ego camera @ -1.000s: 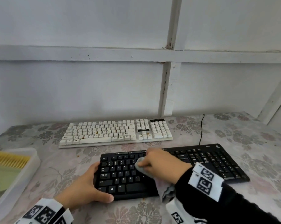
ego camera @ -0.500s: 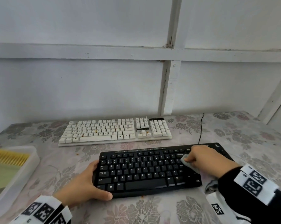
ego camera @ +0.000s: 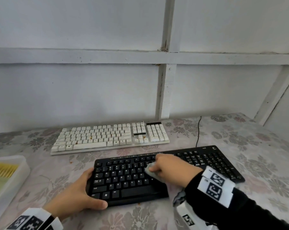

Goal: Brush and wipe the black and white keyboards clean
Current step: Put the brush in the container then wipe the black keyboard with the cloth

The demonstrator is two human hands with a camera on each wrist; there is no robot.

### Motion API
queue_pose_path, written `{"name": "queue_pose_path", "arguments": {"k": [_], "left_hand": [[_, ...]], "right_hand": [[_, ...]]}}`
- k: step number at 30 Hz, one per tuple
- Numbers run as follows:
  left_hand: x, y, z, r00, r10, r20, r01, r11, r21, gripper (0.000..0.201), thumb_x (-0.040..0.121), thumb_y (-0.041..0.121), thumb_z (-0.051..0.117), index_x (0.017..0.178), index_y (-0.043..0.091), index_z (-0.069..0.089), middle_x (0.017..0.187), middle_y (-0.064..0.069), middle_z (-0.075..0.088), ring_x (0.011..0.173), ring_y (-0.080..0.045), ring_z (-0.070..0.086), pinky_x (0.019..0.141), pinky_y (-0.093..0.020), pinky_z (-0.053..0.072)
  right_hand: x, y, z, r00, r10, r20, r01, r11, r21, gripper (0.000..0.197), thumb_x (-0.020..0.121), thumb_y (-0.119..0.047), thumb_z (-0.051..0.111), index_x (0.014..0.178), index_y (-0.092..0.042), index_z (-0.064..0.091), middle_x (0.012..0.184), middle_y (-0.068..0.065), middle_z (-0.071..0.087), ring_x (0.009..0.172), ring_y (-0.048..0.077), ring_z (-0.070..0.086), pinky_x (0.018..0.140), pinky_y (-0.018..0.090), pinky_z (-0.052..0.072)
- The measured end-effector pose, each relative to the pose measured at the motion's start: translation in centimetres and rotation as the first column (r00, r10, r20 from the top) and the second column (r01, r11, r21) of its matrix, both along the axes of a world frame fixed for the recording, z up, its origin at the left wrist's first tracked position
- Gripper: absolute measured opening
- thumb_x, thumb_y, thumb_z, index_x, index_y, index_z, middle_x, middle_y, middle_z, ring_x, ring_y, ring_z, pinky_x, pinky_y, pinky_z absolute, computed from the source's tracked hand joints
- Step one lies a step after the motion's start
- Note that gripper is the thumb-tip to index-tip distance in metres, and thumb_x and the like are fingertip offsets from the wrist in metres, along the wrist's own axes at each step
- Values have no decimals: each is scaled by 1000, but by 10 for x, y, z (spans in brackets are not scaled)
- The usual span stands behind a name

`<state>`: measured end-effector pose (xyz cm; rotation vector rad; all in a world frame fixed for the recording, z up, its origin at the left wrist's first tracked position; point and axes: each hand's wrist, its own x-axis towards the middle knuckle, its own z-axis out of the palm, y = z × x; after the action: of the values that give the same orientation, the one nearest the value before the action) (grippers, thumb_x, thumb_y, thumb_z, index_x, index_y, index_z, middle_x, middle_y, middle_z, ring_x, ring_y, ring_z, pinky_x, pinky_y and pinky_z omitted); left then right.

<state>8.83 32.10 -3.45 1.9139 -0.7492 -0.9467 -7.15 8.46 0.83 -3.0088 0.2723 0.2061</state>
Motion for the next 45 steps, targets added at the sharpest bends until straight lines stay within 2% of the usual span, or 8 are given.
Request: {"name": "queue_pose_path", "arguments": {"k": [10,16,17,23,29,33,37,45], "left_hand": [[1,-1,-2,1000,2,7,-2,1000,-22,132,14,46,93,128,35,28,119,22,50,106,2,53,81,-14,42],[2,0,-4,1000,-3,5,4,1000,-24,138,12,46,93,133,32,28,122,18,51,109,-4,55,92,-23,43],[2,0,-4,1000,-8,13,8,1000,-18,138,11,47,93,132,33,28,123,18,51,109,-4,55,93,-24,43],[2,1,-3,999,-21,29,20,1000,14,142,10,51,91,135,33,28,125,19,50,108,0,53,87,-19,43],[2,1,-3,999,-25,44,23,999,33,147,14,49,92,142,28,24,130,15,48,111,-3,53,98,-27,41],[2,1,-4,999,-11,44,10,999,41,149,15,48,93,144,27,22,135,11,47,116,-9,52,106,-33,38],[2,0,-3,998,-9,64,6,999,45,146,11,53,91,140,29,26,126,17,50,110,-3,53,98,-26,41],[-2,0,2,999,-4,51,2,999,41,142,6,55,88,133,36,28,116,27,50,101,7,53,77,-12,40]], "right_hand": [[-73,-79,-2,952,-307,1,306,948,-90,18,88,-26,49,86,-14,63,80,-2,43,79,20,52,60,20,31],[-90,-103,8,865,-499,-51,490,863,-124,37,86,-15,54,63,-21,25,64,9,26,55,22,24,54,29,21],[-89,-99,13,877,-479,-41,471,873,-129,48,87,-17,53,42,-29,48,67,14,34,55,27,33,55,29,22],[-75,-73,5,981,-194,-10,195,980,48,27,97,-30,46,115,-27,66,106,-5,50,93,9,48,73,15,32],[-97,-102,2,948,-308,-74,300,948,-102,26,95,-20,49,113,-16,67,98,-2,50,89,14,51,66,10,32],[-124,-127,8,855,-517,-40,511,854,-99,29,94,-16,49,71,-1,59,70,-1,45,66,21,50,54,9,33],[-138,-143,15,771,-637,-21,631,768,-110,48,95,-33,43,50,-21,34,55,0,30,56,17,38,48,14,25],[-104,-103,11,959,-283,8,282,957,60,28,96,-36,47,114,-29,68,110,-8,56,95,4,52,74,10,32]]}}
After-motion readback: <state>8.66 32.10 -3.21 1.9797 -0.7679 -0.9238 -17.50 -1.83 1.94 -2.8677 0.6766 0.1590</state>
